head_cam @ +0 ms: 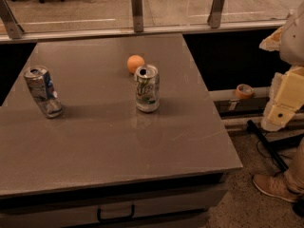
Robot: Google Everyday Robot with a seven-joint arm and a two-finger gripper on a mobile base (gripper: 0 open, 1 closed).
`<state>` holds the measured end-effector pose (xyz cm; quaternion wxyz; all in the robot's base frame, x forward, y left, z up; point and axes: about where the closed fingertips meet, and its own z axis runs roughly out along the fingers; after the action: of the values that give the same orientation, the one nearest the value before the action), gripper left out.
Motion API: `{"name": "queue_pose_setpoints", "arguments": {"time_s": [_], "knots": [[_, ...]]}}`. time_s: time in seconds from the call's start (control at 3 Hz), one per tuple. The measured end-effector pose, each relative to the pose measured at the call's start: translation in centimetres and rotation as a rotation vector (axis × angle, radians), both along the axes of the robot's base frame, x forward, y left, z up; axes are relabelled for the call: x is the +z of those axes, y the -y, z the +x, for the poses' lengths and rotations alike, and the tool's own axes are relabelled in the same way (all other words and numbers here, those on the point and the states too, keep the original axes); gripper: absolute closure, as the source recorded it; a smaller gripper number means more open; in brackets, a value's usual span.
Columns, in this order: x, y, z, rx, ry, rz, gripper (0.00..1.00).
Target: Knock 7up can over
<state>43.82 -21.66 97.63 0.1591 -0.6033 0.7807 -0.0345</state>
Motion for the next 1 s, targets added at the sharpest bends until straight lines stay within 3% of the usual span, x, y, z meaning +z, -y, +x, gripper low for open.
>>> {"name": "queue_pose_setpoints", "arguments": {"time_s": [0.33, 0.67, 1.0], "knots": [[0.0, 0.0, 0.0, 0.000, 0.000, 0.000, 0.00], [-0.4, -1.1, 0.5, 0.018, -0.004, 0.100, 0.00], [-1.6, -3.3, 2.8, 0.064, 0.018, 0.313, 0.00]]}}
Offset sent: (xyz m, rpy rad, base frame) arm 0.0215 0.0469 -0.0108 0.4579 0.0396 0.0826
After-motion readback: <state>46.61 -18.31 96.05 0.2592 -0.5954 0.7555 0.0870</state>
